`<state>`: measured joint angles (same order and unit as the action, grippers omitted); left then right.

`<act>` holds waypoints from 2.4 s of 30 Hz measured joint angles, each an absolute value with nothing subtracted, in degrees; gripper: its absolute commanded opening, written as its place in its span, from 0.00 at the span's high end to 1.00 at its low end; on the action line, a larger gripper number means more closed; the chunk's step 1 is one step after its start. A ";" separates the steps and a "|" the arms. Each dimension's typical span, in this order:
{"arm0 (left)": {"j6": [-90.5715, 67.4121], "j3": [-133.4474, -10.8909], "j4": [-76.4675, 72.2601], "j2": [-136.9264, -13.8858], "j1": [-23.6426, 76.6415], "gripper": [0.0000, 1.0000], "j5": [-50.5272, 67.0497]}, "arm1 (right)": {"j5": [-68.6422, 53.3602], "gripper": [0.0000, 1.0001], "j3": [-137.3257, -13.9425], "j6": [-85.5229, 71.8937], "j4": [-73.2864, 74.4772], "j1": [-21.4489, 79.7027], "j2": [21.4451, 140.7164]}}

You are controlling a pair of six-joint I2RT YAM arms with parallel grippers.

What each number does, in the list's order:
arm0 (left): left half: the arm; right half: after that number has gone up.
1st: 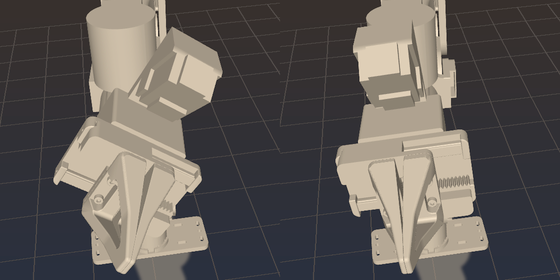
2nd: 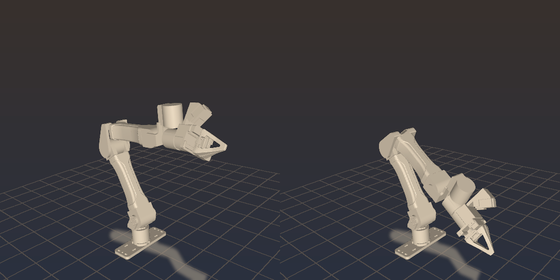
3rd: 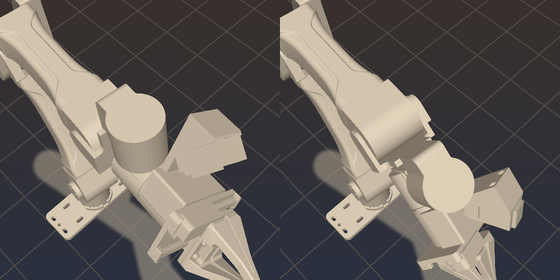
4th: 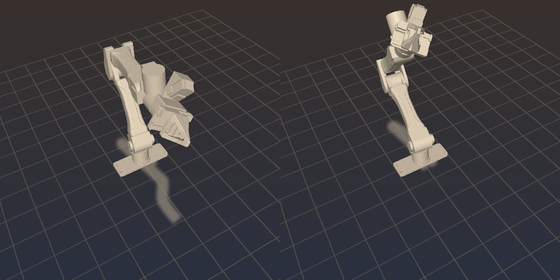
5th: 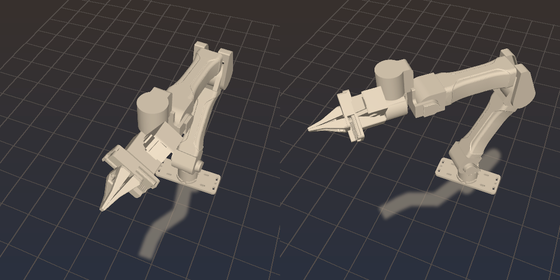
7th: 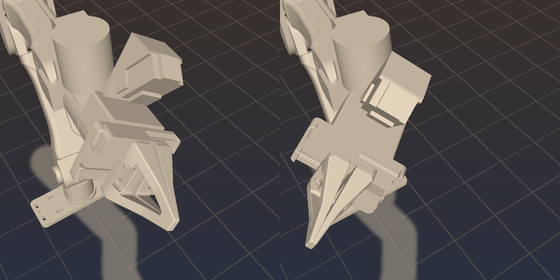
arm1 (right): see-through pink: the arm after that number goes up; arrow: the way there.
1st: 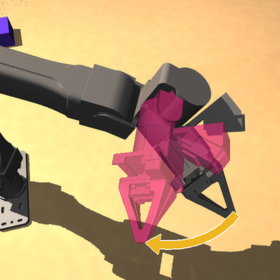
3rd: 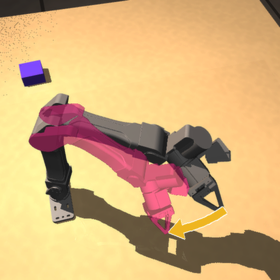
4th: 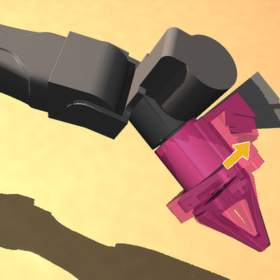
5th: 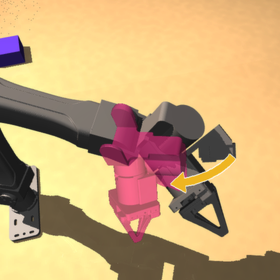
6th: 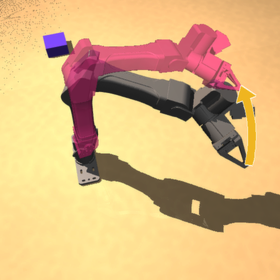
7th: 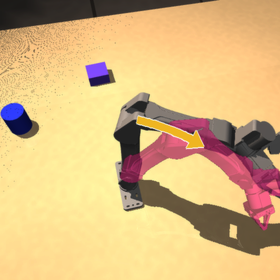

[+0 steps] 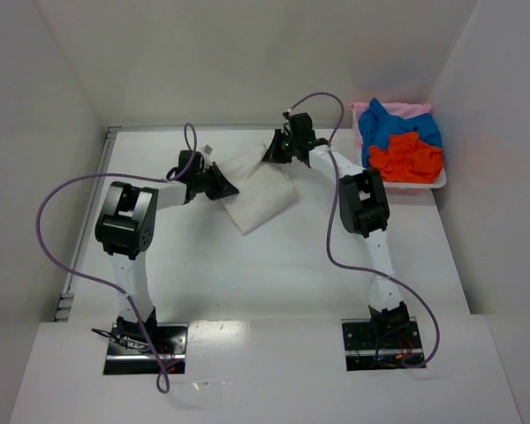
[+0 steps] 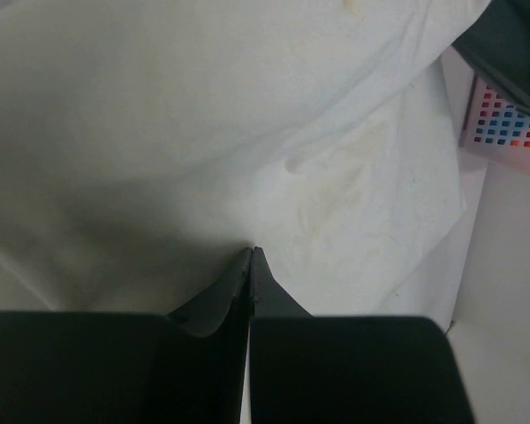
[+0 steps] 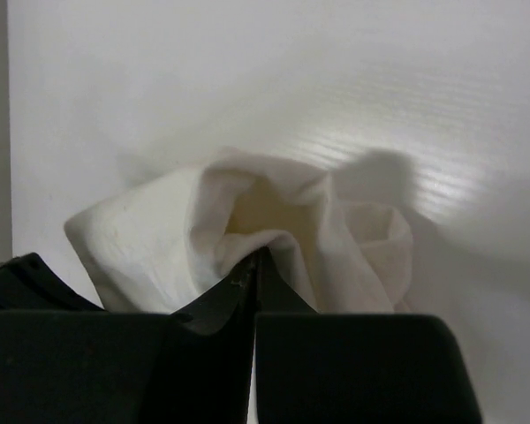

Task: Fold and stack the t-shirts
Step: Smooth out wrinkles on the folded tshirt

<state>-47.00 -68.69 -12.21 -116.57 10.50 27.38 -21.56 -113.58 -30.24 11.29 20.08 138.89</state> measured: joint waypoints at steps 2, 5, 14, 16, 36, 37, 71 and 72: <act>-47.00 -69.08 -12.56 -117.34 10.50 1.00 27.42 | -21.87 1.00 -116.84 -30.33 11.81 20.08 140.68; -46.98 -69.41 -12.60 -118.65 10.50 1.00 27.49 | -22.13 1.00 -121.91 -30.63 12.99 20.08 143.70; -46.81 -70.13 -12.10 -119.33 9.85 1.00 28.18 | -23.81 1.00 -144.18 -32.21 20.58 19.99 155.96; -46.65 -70.98 -11.38 -119.33 9.26 1.00 28.49 | -23.79 1.00 -148.00 -32.36 22.48 19.88 156.94; -43.40 -95.98 -14.17 -125.47 8.23 1.00 45.30 | -21.87 1.00 -98.00 -30.55 13.87 18.96 123.72; -43.35 -96.03 -14.17 -126.41 8.69 1.00 45.60 | -22.09 1.00 -96.31 -30.52 13.06 18.96 123.66; -43.53 -105.49 -8.05 -140.35 12.71 0.95 21.58 | -19.99 1.00 -81.32 -27.27 8.84 18.87 121.71; -43.29 -104.88 -8.16 -139.87 12.32 0.93 22.59 | -19.62 1.00 -81.69 -27.18 9.30 18.79 121.60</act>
